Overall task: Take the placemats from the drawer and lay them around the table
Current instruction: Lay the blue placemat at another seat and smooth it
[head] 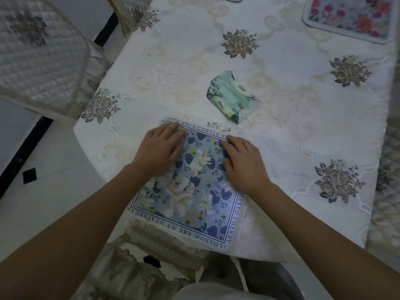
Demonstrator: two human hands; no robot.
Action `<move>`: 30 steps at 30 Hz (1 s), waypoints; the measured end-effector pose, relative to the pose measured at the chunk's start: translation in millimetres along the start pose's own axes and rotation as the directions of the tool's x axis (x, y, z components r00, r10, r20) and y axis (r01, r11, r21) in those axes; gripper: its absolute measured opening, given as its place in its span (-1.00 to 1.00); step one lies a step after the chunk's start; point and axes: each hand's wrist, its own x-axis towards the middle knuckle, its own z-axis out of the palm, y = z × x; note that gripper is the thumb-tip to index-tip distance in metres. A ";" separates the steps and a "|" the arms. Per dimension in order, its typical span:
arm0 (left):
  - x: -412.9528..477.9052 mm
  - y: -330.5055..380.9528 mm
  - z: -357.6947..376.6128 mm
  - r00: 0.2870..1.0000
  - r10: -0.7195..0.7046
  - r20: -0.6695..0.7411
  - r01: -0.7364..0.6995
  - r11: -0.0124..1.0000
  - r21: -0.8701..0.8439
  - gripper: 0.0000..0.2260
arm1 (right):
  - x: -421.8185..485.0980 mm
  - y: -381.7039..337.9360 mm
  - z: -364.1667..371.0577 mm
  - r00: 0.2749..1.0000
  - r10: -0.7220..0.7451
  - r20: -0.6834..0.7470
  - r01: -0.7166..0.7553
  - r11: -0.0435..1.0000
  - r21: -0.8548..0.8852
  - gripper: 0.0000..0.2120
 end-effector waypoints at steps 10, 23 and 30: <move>15.5 33.0 -0.1 0.997 0.072 0.005 -0.072 0.997 -0.030 -0.55 | 14.4 -16.9 1.0 0.999 -0.051 -0.001 0.051 0.996 0.073 -0.54; -4.8 -10.5 -4.9 0.998 -0.067 0.000 0.067 0.997 -0.039 -0.51 | -19.0 17.8 -1.6 0.999 0.048 -0.004 -0.048 0.996 0.070 -0.52; -39.3 -11.4 -4.4 0.996 -0.090 -0.005 0.089 0.991 -0.104 -0.50 | -44.4 22.3 -4.1 0.997 0.077 0.004 -0.077 0.994 0.071 -0.51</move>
